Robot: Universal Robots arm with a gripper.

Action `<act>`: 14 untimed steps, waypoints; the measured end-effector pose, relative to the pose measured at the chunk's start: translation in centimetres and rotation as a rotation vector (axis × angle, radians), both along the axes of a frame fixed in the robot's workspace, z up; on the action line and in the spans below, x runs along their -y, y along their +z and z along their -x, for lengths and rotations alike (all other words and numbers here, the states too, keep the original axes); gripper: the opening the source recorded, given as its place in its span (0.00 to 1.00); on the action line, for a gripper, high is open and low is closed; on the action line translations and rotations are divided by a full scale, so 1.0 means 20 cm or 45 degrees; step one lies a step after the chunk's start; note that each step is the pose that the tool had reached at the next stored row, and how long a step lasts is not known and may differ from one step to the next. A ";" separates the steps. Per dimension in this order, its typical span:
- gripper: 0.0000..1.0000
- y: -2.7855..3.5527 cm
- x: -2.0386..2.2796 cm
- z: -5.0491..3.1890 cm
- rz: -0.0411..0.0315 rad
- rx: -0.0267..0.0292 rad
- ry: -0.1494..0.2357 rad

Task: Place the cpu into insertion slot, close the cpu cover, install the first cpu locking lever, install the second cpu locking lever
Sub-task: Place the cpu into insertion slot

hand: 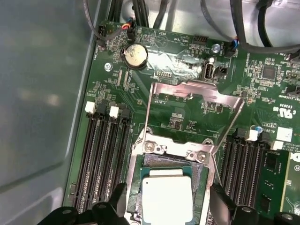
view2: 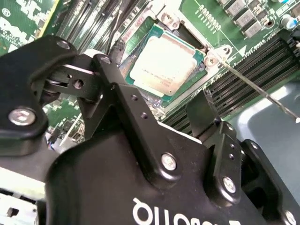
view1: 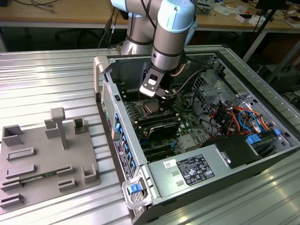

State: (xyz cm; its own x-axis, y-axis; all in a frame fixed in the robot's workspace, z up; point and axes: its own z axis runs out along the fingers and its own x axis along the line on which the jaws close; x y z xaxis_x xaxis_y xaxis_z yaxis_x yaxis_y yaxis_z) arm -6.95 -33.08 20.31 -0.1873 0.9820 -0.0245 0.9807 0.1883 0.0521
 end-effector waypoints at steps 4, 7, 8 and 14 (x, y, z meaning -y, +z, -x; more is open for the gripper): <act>0.80 -0.014 0.001 0.001 0.0010 -0.0005 0.000; 0.65 -0.015 0.000 0.000 0.0001 -0.0002 0.000; 0.65 -0.015 0.000 0.000 0.0001 -0.0003 0.000; 0.53 0.003 0.000 -0.001 -0.0001 0.0000 0.000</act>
